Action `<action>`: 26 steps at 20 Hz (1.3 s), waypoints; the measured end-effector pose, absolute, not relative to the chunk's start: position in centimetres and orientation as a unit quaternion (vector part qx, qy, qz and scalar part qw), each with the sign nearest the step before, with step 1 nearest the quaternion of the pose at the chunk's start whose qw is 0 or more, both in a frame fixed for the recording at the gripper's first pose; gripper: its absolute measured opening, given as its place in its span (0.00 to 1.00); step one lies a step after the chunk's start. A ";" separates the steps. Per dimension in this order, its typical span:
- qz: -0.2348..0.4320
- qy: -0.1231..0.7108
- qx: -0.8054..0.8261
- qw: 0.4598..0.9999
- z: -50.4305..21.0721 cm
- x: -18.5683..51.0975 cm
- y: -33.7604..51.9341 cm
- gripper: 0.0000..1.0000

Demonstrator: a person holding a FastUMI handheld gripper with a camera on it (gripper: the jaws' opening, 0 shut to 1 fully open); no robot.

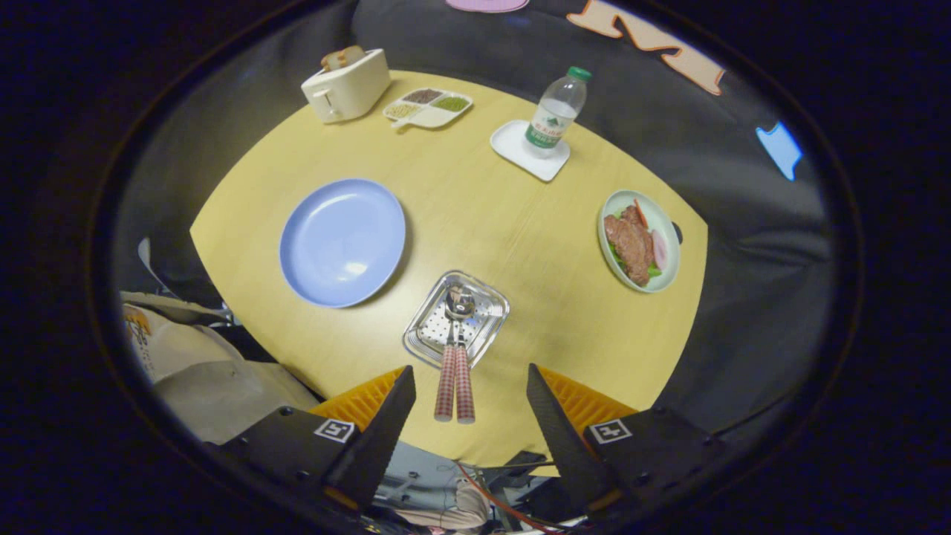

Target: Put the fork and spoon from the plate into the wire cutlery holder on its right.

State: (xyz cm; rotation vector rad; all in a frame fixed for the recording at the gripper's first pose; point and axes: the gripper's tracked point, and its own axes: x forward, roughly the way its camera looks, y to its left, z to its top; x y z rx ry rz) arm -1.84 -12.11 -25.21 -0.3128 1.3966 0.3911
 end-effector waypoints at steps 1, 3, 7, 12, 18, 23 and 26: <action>0.169 0.623 -0.129 0.753 -24.8 -1.8 -11.6 0.98; 0.151 0.592 -0.096 0.786 -24.1 -1.5 -10.6 0.98; 0.113 0.529 -0.049 0.840 -22.7 -1.5 -9.1 0.98; 0.078 0.429 -0.020 0.900 -20.4 -1.6 -7.0 0.99; 0.045 0.285 0.026 0.957 -15.1 -1.0 -4.5 0.99; 0.005 0.186 0.063 0.981 -12.1 -1.6 -3.6 0.99; -0.016 0.139 0.046 0.989 -10.3 -1.4 -3.9 0.99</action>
